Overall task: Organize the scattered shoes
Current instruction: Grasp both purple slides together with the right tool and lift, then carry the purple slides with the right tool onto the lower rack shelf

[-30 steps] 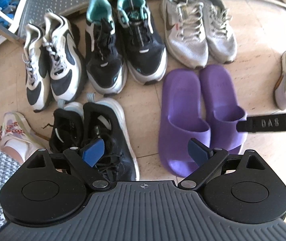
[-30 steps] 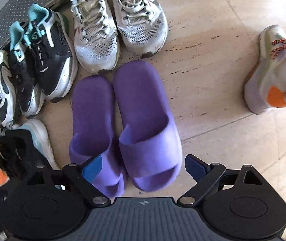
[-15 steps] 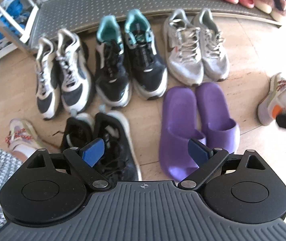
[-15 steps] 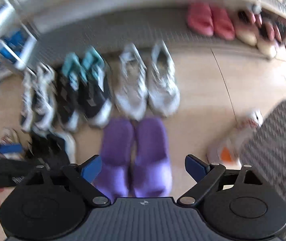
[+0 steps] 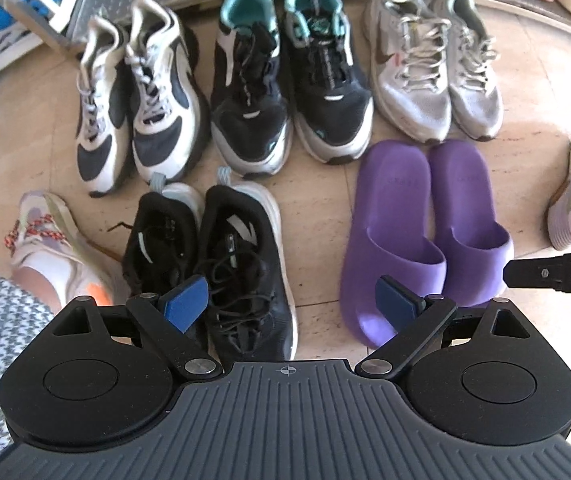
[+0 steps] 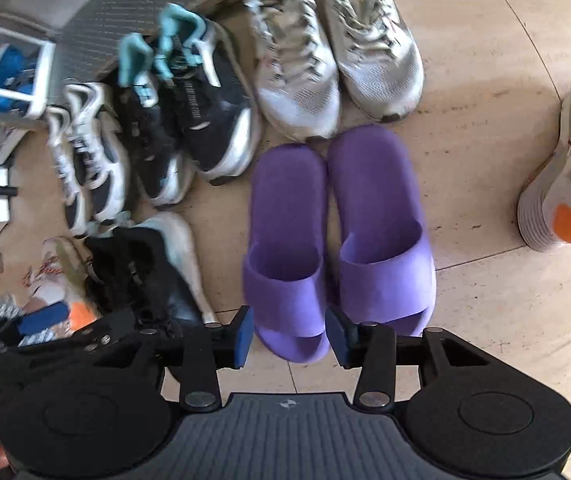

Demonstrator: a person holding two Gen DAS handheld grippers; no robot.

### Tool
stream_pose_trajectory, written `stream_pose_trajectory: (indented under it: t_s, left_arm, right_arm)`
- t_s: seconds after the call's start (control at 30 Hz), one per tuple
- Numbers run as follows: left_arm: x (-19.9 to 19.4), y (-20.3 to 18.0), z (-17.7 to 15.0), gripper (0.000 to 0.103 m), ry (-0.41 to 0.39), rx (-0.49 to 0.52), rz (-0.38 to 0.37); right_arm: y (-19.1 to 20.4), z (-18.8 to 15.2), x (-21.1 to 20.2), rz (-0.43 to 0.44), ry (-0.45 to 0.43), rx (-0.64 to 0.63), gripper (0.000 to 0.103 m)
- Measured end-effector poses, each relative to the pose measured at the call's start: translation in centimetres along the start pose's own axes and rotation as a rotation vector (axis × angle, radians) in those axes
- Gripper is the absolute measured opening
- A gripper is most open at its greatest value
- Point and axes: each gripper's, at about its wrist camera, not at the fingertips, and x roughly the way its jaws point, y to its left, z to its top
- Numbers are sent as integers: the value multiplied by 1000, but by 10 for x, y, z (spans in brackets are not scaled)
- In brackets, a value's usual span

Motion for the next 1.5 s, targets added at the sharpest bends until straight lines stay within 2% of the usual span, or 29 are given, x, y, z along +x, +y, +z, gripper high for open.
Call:
stream_pose_trajectory:
  t_s: [0.1,0.13,0.17,0.27,0.4,0.6,0.7,0.8,0.87,1.03,1.23,1.33,1.43,1.5]
  left_arm:
    - [5,5,4,94,22,-40,-1]
    - [6,7,5,94,27,-55,-5]
    - [6,8,7,94,29,-73,-17]
    - [7,10,11,94,34,-95,-39]
    - [11,12,15,94,51,-100,-50]
    - [24,20,18,94,81,-101,-14]
    - [26,23,20,94,90,-108,-19]
    - [26,25,21,94,91,-112,-25]
    - [23,24,23,94,81,-111,-29]
    - [7,16,25,94,26,-108,-25]
    - [-12,3,26,94,-42,-104,-23]
    - [-22,-10,20,94,-77,-61,-9]
    - [-25,-19,17,94,-85,-25,-6]
    - [-25,-24,16,94,-82,-10,-10]
  right_arm:
    - [4,13,17,-59,45,-23,51]
    - [6,18,23,-79,60,-30,60]
    - [8,23,30,-91,75,-41,63]
    - [17,41,53,-129,128,-98,65]
    - [19,52,89,-169,243,-119,65]
    - [21,68,143,-227,425,-138,62]
    - [22,73,169,-255,512,-150,56]
    - [25,59,185,-300,563,-201,40]
    - [28,48,183,-316,540,-244,30]
    - [23,25,138,-286,423,-270,24]
    - [-5,2,21,-160,120,-169,23]
    - [-20,-2,-45,-99,-37,-100,23]
    - [-35,1,-118,-75,-205,-79,23]
    - [-41,12,-175,-110,-325,-118,23]
